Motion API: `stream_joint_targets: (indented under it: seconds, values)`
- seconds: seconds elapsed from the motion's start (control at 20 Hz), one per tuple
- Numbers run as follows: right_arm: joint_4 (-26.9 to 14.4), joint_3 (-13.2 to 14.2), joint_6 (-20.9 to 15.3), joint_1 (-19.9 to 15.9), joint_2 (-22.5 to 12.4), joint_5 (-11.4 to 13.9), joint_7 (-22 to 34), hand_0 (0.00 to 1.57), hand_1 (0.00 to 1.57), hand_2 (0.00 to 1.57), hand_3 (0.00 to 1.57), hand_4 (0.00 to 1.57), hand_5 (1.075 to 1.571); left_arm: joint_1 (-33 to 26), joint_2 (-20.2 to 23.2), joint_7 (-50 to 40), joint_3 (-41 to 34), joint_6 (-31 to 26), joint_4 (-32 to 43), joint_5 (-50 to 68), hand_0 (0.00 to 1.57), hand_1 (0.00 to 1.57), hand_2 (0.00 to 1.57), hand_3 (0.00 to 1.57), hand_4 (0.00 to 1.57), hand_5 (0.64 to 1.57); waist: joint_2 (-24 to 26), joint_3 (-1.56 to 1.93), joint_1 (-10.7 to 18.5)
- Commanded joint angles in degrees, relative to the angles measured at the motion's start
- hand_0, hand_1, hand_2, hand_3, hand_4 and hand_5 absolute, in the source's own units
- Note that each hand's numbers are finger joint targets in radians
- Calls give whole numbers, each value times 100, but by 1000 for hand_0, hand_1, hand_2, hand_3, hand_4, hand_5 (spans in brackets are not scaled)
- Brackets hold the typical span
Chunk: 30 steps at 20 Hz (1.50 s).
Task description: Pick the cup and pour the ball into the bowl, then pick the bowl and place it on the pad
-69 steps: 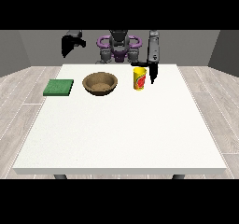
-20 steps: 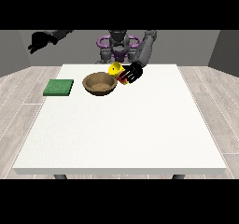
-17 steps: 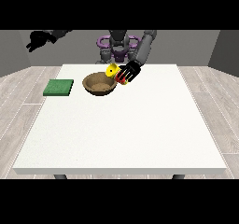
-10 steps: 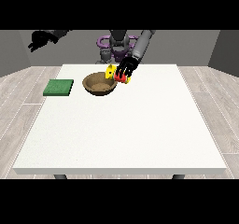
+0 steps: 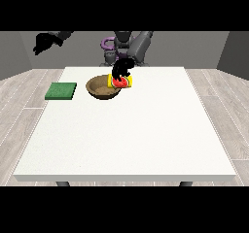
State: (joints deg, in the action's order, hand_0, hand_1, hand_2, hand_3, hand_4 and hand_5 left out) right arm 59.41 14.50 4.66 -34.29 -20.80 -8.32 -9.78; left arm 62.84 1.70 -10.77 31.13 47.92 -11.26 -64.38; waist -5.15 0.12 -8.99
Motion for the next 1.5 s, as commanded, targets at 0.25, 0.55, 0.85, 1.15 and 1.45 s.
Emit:
stream_joint_targets:
  seconds: [0.25,0.55,0.85,1.15,1.45]
  values:
    - [-304,-137,46,-502,105,50,48,0,0,339,621,578,1566,129,-167,-1094,1267,-1152,-73,-1394,1522,1522,1571,1571,1515,1173,-73,-7,-243]
    - [-431,-202,-170,-447,356,157,-204,0,0,342,642,579,1566,195,-169,-1589,1643,-2019,-603,-1891,1523,1523,1571,1571,1482,1196,-100,-10,-350]
    - [-677,-18,96,-182,103,48,-384,0,0,354,634,585,1564,93,-170,-1428,1672,-2581,-1298,-2051,1532,1532,1571,1571,1459,1228,151,-9,-114]
    - [-642,50,-119,-67,61,84,-299,0,0,338,598,576,1563,60,-170,-970,1045,-2410,-1647,-1675,1528,1528,1571,1571,1514,1180,233,-12,210]
    - [-824,99,-193,697,94,180,-546,0,0,365,635,562,1564,-86,348,-255,82,-1969,-2361,-591,1451,1451,1571,1571,1335,1389,794,-14,720]
